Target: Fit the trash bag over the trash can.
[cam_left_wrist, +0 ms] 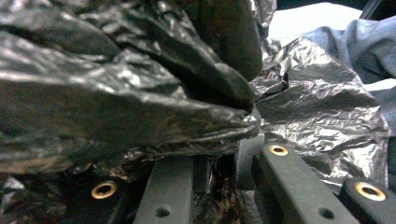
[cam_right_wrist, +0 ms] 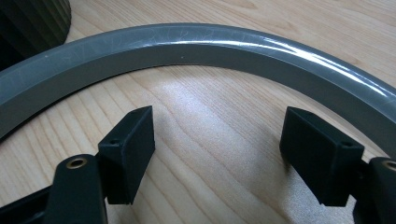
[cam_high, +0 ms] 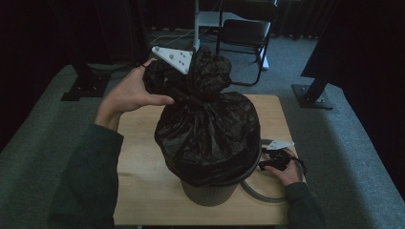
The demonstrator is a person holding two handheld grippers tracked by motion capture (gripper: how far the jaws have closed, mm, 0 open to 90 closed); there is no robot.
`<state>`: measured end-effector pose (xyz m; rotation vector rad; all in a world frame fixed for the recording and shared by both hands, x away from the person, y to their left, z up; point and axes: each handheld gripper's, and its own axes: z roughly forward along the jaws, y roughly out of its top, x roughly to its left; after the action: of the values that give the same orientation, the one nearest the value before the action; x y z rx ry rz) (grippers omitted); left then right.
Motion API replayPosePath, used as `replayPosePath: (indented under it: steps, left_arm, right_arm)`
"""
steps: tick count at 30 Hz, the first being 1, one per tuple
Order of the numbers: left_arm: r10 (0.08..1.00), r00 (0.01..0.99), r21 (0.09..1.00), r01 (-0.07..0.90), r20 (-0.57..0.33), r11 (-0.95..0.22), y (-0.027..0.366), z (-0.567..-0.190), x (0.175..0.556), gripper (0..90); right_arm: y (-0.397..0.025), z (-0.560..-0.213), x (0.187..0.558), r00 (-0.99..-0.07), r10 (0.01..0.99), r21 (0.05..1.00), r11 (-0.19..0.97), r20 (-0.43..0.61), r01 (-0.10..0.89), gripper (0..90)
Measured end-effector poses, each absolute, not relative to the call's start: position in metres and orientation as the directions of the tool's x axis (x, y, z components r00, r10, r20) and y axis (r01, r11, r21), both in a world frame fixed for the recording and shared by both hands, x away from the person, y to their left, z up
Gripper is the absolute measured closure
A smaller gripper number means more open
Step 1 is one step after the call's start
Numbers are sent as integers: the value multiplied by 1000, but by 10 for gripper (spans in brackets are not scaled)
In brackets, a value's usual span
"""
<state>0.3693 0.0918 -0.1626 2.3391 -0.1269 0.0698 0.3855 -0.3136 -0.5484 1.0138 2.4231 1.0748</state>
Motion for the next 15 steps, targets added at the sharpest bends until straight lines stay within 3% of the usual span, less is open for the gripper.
replayPosePath:
  steps: [15]
  left_arm:
    - [-99, 993, 729, -116, 66, -675, 86, -166, 367, 807]
  right_arm:
    - [-313, -548, 385, -704, 710, 738, 470, 10, 484, 257]
